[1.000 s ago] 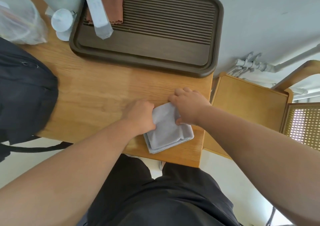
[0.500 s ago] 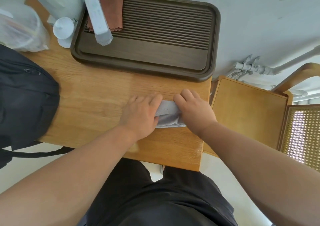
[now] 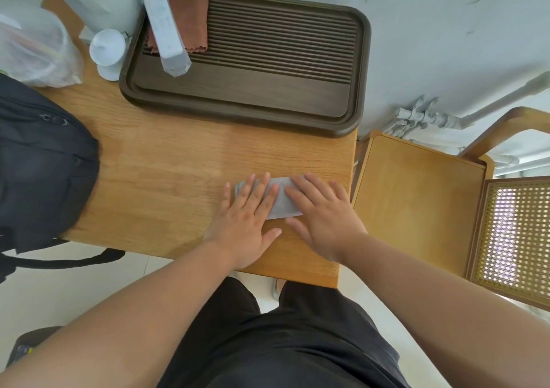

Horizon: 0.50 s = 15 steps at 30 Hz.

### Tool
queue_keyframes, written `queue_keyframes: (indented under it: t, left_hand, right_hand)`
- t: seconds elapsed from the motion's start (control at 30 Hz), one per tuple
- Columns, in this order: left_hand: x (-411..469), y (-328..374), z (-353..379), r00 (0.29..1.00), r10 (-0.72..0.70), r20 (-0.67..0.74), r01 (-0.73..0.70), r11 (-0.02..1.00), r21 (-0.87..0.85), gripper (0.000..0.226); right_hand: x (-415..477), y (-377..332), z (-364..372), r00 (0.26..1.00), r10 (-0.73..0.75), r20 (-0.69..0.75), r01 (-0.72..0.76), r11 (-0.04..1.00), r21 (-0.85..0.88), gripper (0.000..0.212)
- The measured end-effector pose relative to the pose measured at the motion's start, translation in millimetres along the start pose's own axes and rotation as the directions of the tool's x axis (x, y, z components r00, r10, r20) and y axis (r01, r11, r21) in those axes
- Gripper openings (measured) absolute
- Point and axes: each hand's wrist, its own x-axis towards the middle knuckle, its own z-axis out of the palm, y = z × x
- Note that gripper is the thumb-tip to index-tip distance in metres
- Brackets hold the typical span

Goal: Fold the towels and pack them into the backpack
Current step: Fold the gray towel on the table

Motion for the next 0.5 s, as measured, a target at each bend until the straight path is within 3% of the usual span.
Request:
queue_keyframes:
  t: [0.1, 0.17, 0.27, 0.33, 0.43, 0.5]
  left_hand:
    - [2, -2, -5, 0.999, 0.022, 0.032, -0.021, 0.999, -0.027, 0.077]
    - [0, -3, -12, 0.999, 0.029, 0.030, -0.025, 0.992, -0.128, 0.072]
    - [1, -6, -24, 0.994, -0.093, -0.050, 0.073, 0.946, -0.317, 0.073]
    - [2, -7, -29, 0.987, -0.158, -0.031, 0.142, 0.944, -0.296, 0.076]
    - [0, -3, -34, 0.984, -0.178, -0.023, 0.162, 0.938, -0.306, 0.057]
    - [-6, -4, -40, 0.974, -0.228, 0.000, 0.205, 0.877, -0.434, 0.041]
  right_hand:
    - [27, -3, -13, 0.993, 0.076, -0.088, -0.070, 0.995, 0.066, 0.044]
    - [37, -2, -13, 0.997, 0.078, -0.005, -0.077, 0.995, 0.059, 0.053]
    - [35, 1, -15, 0.993, 0.054, 0.102, -0.053, 0.998, -0.016, 0.067]
    - [32, 0, -19, 0.992, 0.051, 0.117, -0.046, 0.998, -0.049, 0.066]
    - [27, -8, -27, 0.977, 0.083, 0.197, -0.102, 0.991, 0.085, 0.053]
    - [24, -13, -34, 0.972, 0.090, 0.217, -0.136, 0.968, 0.212, 0.042]
